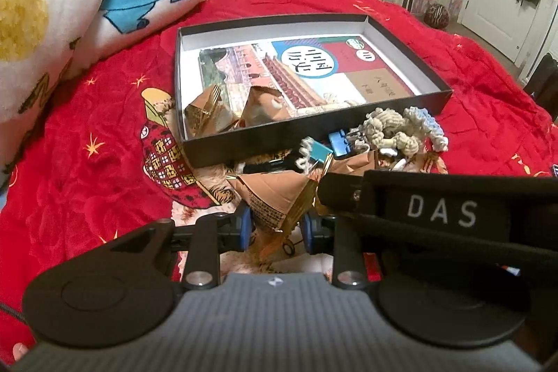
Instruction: Organize objects
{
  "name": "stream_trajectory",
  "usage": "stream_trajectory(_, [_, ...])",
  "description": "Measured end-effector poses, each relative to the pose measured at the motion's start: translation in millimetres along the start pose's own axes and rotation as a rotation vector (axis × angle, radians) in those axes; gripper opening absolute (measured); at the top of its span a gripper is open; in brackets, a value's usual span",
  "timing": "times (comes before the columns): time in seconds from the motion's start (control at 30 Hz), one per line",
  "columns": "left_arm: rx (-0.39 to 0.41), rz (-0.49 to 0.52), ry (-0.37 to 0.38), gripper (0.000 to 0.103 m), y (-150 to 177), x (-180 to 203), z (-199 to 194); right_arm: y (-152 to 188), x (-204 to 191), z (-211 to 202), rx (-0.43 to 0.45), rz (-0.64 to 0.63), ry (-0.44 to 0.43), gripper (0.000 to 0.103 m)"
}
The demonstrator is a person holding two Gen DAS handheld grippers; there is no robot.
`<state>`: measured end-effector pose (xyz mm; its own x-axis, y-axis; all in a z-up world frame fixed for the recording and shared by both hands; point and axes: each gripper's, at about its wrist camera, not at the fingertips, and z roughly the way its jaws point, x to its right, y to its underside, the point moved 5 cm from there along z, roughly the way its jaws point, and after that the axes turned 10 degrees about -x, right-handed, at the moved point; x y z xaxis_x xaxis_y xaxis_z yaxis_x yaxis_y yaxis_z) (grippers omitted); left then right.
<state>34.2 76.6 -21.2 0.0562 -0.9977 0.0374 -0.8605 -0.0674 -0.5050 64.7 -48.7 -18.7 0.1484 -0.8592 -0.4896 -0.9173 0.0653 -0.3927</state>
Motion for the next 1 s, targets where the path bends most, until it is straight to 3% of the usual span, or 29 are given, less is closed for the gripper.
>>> stream_trajectory(0.67, [0.127, -0.051, 0.041, 0.034, -16.7, -5.6, -15.6, -18.2, 3.3, -20.5, 0.067, 0.023, -0.065, 0.036])
stream_trajectory(1.0, [0.214, -0.07, 0.036, 0.034, -37.1, -6.9, -20.2, -50.6, 21.0, -33.8, 0.111, 0.052, -0.149, 0.036])
